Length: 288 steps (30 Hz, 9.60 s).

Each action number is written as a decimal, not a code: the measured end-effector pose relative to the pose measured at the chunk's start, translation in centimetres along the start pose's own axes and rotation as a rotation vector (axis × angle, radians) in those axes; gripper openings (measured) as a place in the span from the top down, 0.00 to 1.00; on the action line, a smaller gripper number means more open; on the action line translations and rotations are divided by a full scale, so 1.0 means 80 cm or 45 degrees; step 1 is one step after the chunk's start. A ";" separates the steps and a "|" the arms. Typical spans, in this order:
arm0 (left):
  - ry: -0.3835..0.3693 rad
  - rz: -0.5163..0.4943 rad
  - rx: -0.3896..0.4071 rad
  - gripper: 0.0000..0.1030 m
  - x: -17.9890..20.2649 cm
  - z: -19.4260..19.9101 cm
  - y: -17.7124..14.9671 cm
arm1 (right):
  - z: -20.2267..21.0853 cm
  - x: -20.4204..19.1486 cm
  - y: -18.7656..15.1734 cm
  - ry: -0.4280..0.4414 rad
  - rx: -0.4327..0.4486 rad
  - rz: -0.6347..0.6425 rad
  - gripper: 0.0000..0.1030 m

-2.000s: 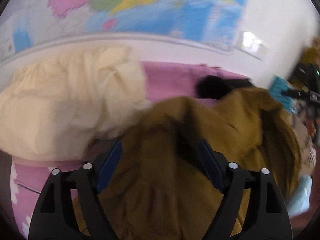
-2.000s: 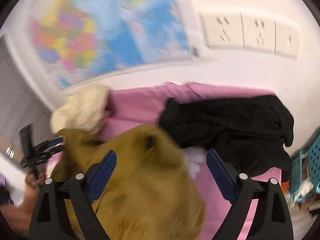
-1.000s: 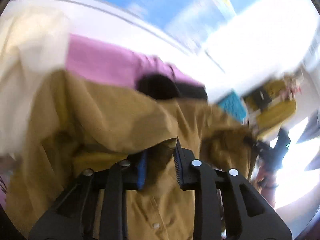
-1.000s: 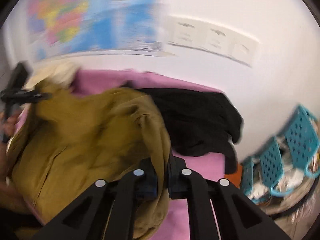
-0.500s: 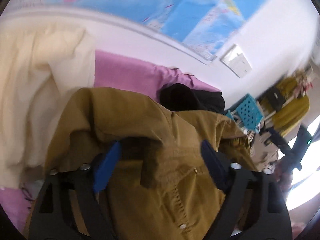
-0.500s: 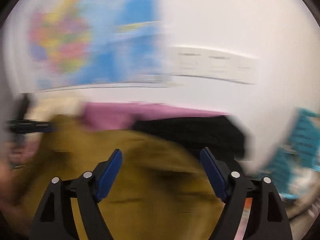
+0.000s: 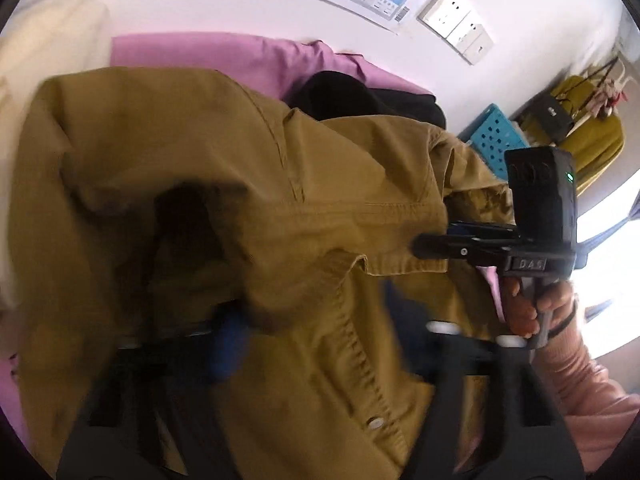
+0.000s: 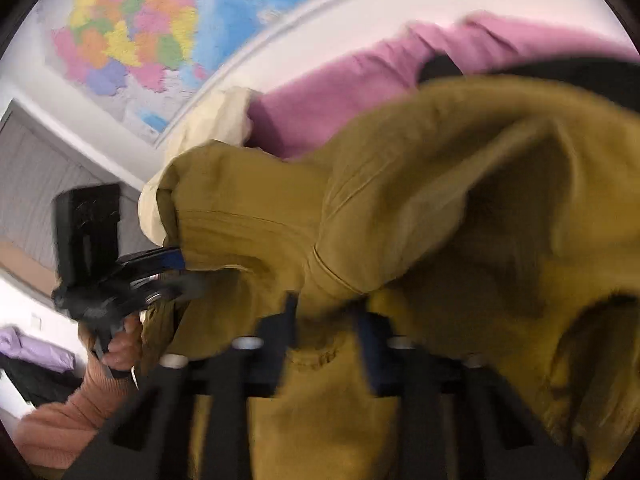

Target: Fold large clothes

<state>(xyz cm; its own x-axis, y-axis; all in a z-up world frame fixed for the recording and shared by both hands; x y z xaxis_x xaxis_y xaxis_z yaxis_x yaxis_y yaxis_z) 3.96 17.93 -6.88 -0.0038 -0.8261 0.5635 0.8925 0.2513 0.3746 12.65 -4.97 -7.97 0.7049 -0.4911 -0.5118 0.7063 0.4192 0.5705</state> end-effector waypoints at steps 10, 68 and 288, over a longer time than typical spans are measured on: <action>-0.193 0.189 0.226 0.57 0.000 0.061 0.124 | 0.054 0.001 0.141 -0.040 0.280 0.001 0.95; 0.058 -0.406 0.130 0.13 0.113 0.009 -0.004 | 0.239 0.065 -0.162 -0.587 0.236 -0.122 0.09; 0.532 -0.370 0.150 0.36 -0.058 0.091 -0.148 | -0.044 -0.131 -0.031 -0.347 -0.004 0.685 0.21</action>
<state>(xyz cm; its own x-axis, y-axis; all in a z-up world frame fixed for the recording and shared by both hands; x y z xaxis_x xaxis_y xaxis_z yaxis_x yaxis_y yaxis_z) -9.86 22.42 -8.57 -0.0418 -0.9950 0.0906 0.8243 0.0169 0.5659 3.76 1.87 -6.27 0.9213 -0.3876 0.0316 0.2558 0.6651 0.7015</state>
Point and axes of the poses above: each gripper's, at about its wrist camera, not at the fingertips, and z roughly against the way its jaws point, x to its right, y to its top, the point moved 5 cm from there along -z, roughly the way its jaws point, and after that the axes turned 10 degrees about z, right-handed, at the moved point
